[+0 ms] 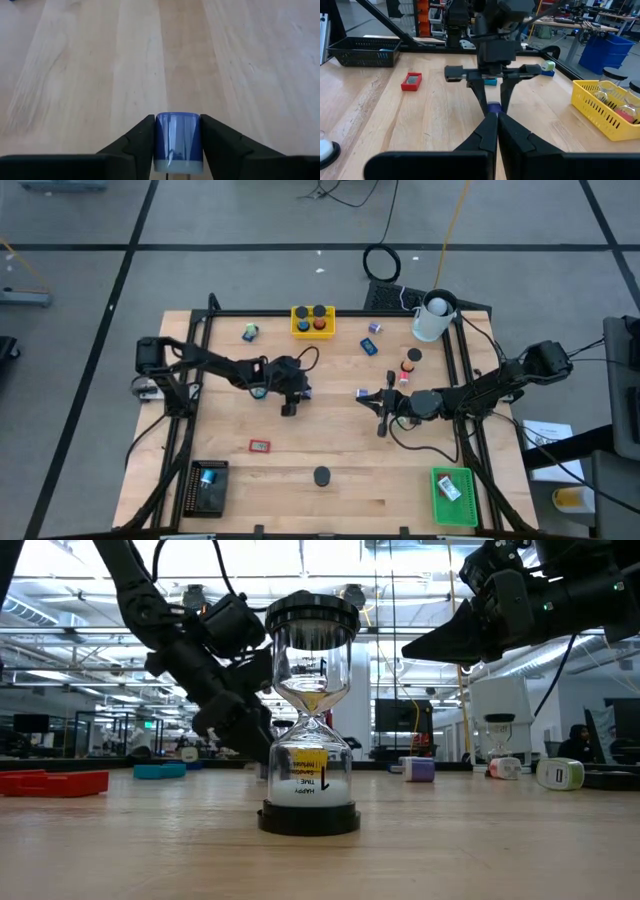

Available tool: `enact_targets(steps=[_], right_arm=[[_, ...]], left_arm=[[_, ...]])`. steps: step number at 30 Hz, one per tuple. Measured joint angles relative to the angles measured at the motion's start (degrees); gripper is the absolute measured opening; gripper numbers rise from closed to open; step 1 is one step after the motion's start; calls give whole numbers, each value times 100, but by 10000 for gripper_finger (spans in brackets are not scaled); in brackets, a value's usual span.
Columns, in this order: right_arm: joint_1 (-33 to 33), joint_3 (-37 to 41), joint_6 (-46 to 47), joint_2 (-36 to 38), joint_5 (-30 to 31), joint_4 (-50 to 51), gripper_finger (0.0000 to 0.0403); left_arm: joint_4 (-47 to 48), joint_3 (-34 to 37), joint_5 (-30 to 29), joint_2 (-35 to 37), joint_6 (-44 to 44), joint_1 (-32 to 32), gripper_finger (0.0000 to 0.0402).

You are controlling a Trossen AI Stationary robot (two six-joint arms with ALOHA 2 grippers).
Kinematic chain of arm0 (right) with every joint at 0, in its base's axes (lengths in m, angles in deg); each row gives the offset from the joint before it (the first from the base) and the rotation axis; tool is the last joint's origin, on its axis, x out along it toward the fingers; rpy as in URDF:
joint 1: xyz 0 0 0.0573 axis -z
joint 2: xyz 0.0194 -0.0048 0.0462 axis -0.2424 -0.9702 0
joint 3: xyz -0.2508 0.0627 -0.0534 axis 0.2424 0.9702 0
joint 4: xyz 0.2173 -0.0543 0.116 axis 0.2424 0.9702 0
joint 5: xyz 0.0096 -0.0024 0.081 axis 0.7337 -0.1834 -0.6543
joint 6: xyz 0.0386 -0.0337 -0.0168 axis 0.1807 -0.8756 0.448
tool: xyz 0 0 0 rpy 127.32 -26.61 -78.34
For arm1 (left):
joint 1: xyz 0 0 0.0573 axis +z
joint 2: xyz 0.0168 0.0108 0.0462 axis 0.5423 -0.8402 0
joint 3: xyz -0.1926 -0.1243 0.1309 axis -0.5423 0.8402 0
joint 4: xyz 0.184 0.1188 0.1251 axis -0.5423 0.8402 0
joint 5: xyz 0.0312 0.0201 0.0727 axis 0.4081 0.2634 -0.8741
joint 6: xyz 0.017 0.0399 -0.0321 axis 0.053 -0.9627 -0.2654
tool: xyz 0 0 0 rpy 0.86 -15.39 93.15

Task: Pick & Place Office items
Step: Put the purple charger adapter into the black bin

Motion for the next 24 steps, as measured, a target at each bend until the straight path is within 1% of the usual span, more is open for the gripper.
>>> enact_targets(steps=[6,14,19,24], right_arm=[[0,0,0,0,-2,23,8],[2,0,0,0,-2,33,8],[0,0,0,0,-2,42,8],[1,2,0,0,0,39,8]], left_arm=[[771,2,-14,552,-20,-203,137],[2053,2,-312,1621,231,-649,149],[2954,2,-461,2396,625,-1029,145],[4044,2,-470,3185,1446,-1566,140]])
